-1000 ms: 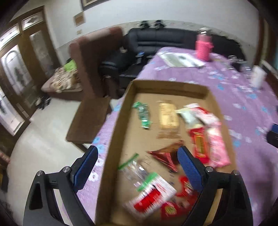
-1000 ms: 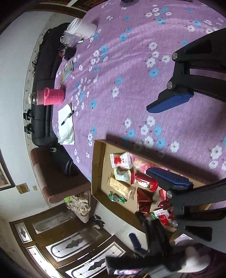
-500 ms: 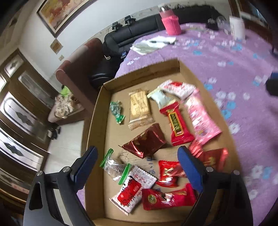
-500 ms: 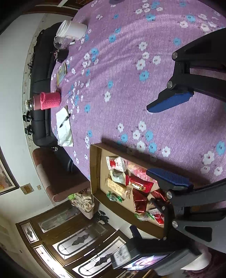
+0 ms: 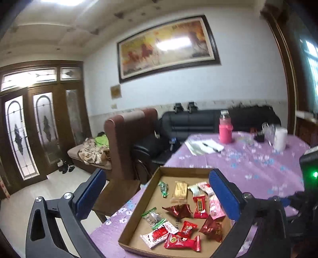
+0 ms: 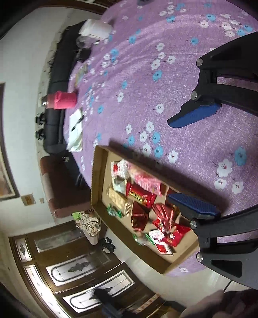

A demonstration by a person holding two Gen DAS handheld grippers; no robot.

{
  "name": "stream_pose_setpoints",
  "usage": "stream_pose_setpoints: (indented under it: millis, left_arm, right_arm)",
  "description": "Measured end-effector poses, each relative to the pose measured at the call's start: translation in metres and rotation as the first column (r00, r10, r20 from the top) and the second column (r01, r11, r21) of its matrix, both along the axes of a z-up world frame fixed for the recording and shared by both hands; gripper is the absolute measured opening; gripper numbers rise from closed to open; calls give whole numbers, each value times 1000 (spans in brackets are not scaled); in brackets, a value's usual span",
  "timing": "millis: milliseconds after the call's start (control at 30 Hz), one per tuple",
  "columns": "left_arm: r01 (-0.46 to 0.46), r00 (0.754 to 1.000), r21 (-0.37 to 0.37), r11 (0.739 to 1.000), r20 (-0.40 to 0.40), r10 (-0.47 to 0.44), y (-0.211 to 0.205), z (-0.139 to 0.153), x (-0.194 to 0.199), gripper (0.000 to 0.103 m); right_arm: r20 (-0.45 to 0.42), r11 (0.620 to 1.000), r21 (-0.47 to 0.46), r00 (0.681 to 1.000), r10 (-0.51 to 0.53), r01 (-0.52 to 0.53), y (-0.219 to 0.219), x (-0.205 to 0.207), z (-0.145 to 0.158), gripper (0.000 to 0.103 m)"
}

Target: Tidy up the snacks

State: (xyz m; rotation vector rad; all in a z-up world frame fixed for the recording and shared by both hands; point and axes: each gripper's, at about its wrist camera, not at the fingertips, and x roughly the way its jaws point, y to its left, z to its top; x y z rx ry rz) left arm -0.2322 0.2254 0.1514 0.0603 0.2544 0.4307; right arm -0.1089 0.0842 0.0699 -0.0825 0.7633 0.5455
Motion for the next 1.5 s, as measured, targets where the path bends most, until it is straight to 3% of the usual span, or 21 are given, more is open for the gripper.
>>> stream_pose_setpoints:
  millis: [133,267,500,1500]
  left_arm:
    - [-4,994,-48,999,-106,-1,-2,-6,11,103]
    - [15,976,-176,984,-213,-53,1,-20,19,103]
    - [-45,951,-212,976,-308,-23,0,-38,22,103]
    - [-93,915,-387,917,-396,-74,39,-70,29,103]
  right_arm:
    - [48,1000,-8,999,23,-22,5,-20,7,73]
    - [80,999,-36,996,26,-23,6,-34,6,73]
    - [71,998,-64,997,19,-14,5,-49,-4,73]
    - [18,987,-151,998,60,-56,39,-52,-23,73]
